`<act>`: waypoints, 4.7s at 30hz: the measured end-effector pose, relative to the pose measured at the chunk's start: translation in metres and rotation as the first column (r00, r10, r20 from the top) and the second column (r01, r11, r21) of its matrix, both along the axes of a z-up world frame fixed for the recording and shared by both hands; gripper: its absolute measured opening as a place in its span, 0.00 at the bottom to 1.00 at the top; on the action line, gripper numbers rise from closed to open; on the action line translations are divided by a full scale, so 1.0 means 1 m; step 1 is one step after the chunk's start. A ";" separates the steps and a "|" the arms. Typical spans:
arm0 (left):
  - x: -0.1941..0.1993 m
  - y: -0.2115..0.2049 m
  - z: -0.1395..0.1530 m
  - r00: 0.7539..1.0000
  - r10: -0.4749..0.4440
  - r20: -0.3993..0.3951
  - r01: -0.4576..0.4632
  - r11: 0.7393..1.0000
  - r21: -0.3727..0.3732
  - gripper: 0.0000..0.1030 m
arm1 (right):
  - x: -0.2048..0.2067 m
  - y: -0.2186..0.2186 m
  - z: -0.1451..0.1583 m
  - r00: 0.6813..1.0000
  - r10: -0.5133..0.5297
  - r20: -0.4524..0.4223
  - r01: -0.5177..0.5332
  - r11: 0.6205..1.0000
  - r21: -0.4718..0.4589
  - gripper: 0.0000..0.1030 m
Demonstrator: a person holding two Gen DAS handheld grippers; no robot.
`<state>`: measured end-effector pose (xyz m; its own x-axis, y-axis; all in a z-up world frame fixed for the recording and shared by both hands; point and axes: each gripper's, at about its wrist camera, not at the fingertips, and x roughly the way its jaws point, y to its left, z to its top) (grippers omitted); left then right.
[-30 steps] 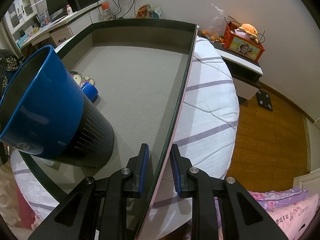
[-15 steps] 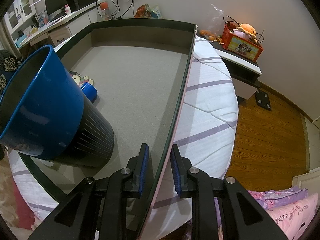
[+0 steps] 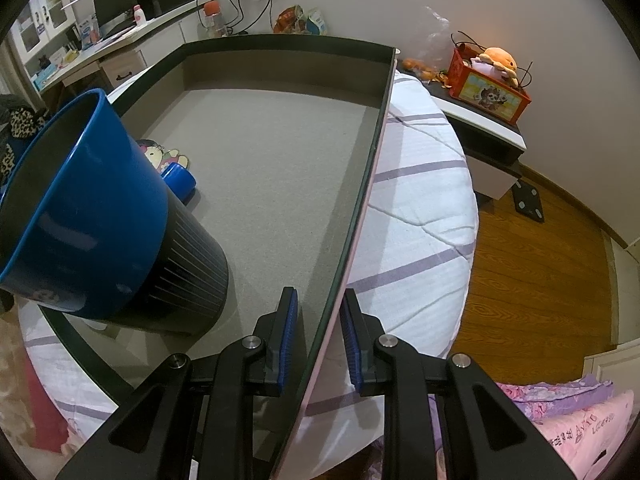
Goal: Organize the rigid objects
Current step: 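Move the open left tool toward the black rhinestone hair clip, then lower the left tool over the hair clip and close it, then lift the hair clip with the left tool and carry it over the box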
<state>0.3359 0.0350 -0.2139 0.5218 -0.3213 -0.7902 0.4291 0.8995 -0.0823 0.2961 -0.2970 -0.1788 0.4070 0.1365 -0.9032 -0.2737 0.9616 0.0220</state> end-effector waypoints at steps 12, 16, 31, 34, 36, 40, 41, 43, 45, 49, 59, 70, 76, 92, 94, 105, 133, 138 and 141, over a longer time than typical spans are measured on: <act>0.008 0.015 0.003 0.995 0.099 -0.010 -0.099 0.994 -0.034 0.73 | 0.000 -0.001 0.000 1.000 -0.001 0.004 0.001 1.000 0.002 0.23; 0.004 0.007 0.003 0.999 0.048 -0.003 -0.048 0.998 -0.034 0.64 | 0.000 -0.001 -0.001 1.000 -0.001 0.005 0.001 1.000 0.002 0.23; -0.011 -0.005 0.018 0.999 0.021 0.029 -0.020 0.999 -0.051 0.54 | 0.001 -0.005 0.000 1.000 0.025 0.003 -0.025 1.000 0.012 0.23; -0.012 -0.007 0.016 1.000 0.005 0.006 -0.004 0.997 -0.080 0.41 | 0.001 -0.006 0.000 1.000 0.026 0.006 -0.027 1.000 0.016 0.23; -0.013 -0.011 0.015 1.000 -0.008 0.006 0.008 0.996 -0.085 0.31 | 0.001 -0.005 0.000 1.000 0.030 0.009 -0.030 0.999 0.011 0.23; -0.012 -0.018 0.013 1.000 0.001 -0.003 -0.001 0.997 -0.073 0.28 | 0.002 -0.005 -0.002 0.999 0.036 0.017 -0.036 0.999 -0.016 0.17; -0.012 -0.019 0.012 1.000 0.002 -0.003 -0.002 0.998 -0.066 0.28 | 0.002 -0.006 -0.002 0.999 0.039 0.018 -0.039 0.999 -0.015 0.17; -0.012 -0.020 0.013 1.000 0.008 0.001 -0.007 0.998 -0.065 0.30 | 0.003 -0.006 -0.001 0.999 0.044 0.021 -0.043 0.999 -0.025 0.17; -0.010 -0.020 0.014 0.999 0.036 0.008 -0.036 0.998 -0.052 0.38 | 0.005 -0.007 -0.002 0.999 0.049 0.020 -0.049 0.998 -0.030 0.16; -0.003 -0.018 0.013 0.997 0.080 -0.002 -0.080 0.995 -0.052 0.56 | 0.011 -0.012 -0.002 0.999 0.046 0.009 -0.045 0.998 -0.041 0.16; 0.022 -0.018 0.005 0.982 0.186 -0.038 -0.187 0.982 -0.022 0.54 | 0.014 -0.015 -0.001 0.999 0.040 -0.001 -0.040 0.998 -0.046 0.16; 0.023 -0.024 0.006 0.987 0.160 -0.024 -0.158 0.986 0.042 0.50 | 0.017 -0.021 -0.001 1.000 0.026 -0.006 -0.027 0.999 -0.029 0.16; 0.022 -0.015 0.010 0.988 0.144 -0.052 -0.143 0.990 0.021 0.24 | 0.017 -0.022 0.000 1.000 0.023 -0.006 -0.024 0.999 -0.029 0.16; 0.018 -0.026 0.007 0.988 0.154 -0.011 -0.152 0.985 0.086 0.19 | 0.013 -0.018 0.001 1.000 0.014 -0.004 -0.014 0.999 -0.040 0.16; 0.012 -0.025 0.008 0.987 0.158 0.000 -0.157 0.983 0.094 0.19 | 0.012 -0.016 0.001 1.000 0.012 -0.003 -0.012 0.999 -0.047 0.16; -0.021 -0.017 0.008 0.985 0.172 0.012 -0.172 0.977 0.127 0.21 | 0.012 -0.012 0.001 1.000 -0.004 0.002 0.004 0.998 -0.060 0.19; -0.024 0.007 0.008 0.970 0.243 -0.010 -0.243 0.969 -0.039 0.19 | 0.017 -0.010 -0.002 0.998 -0.029 0.048 0.030 1.000 -0.007 0.20; -0.033 0.013 0.010 0.967 0.253 -0.011 -0.253 0.967 -0.026 0.19 | 0.013 0.004 -0.002 0.998 0.025 0.056 -0.026 1.000 0.003 0.20; -0.038 0.023 0.016 0.961 0.275 0.000 -0.275 0.961 -0.032 0.19 | 0.012 0.013 -0.002 0.997 0.052 0.061 -0.052 0.999 -0.003 0.20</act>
